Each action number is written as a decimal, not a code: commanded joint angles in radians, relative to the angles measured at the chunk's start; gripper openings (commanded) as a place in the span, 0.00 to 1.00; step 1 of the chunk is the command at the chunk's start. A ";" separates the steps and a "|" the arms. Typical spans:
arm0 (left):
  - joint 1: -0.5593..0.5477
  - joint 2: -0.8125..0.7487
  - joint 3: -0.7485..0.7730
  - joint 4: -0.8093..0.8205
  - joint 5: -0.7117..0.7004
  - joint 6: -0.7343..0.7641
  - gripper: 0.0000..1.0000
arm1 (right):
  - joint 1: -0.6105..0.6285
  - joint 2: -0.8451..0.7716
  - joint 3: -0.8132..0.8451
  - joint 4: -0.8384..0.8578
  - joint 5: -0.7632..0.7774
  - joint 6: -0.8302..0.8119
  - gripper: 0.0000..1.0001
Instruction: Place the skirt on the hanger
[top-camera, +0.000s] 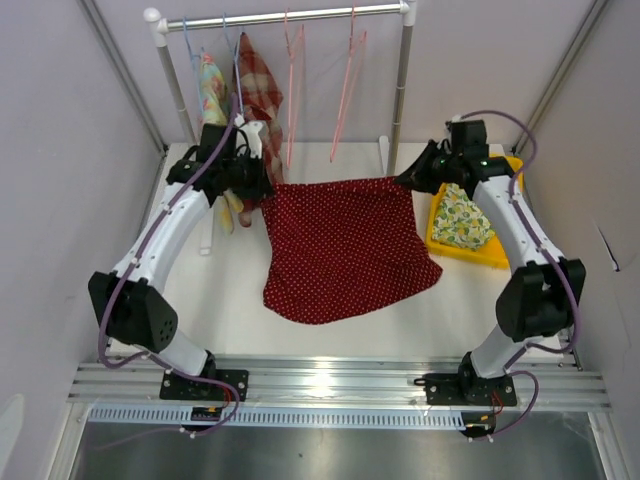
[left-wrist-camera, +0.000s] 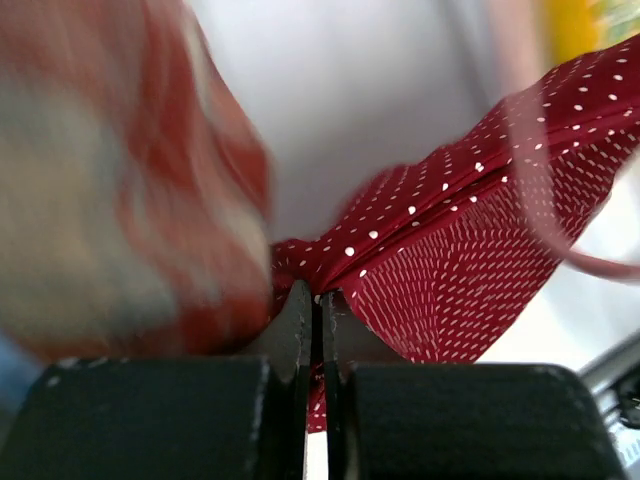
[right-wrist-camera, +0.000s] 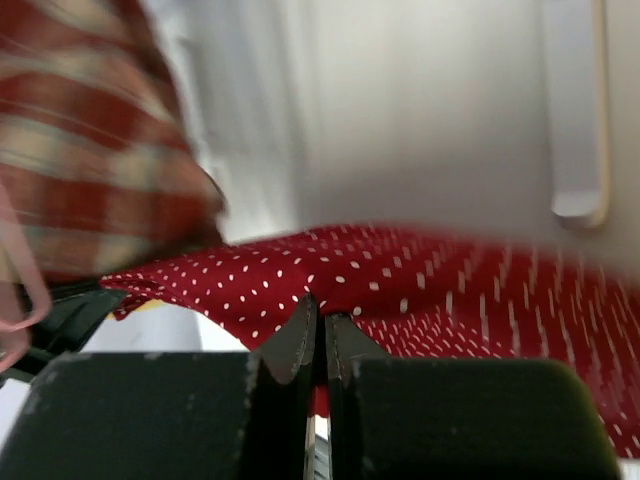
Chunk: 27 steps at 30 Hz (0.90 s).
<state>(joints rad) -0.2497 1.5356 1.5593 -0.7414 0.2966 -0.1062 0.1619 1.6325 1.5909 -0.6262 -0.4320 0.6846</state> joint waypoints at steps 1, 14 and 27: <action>0.013 -0.041 -0.011 0.060 -0.112 -0.015 0.00 | 0.010 0.006 -0.029 0.088 -0.001 -0.019 0.00; -0.100 -0.396 -0.653 0.286 -0.082 -0.200 0.00 | 0.014 -0.187 -0.480 0.226 0.015 0.003 0.00; -0.253 -0.674 -0.963 0.349 -0.036 -0.375 0.08 | 0.002 -0.450 -0.891 0.260 0.056 -0.005 0.00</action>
<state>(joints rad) -0.4770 0.8818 0.5823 -0.4198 0.2729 -0.4221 0.1799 1.2491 0.7261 -0.4011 -0.4358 0.6880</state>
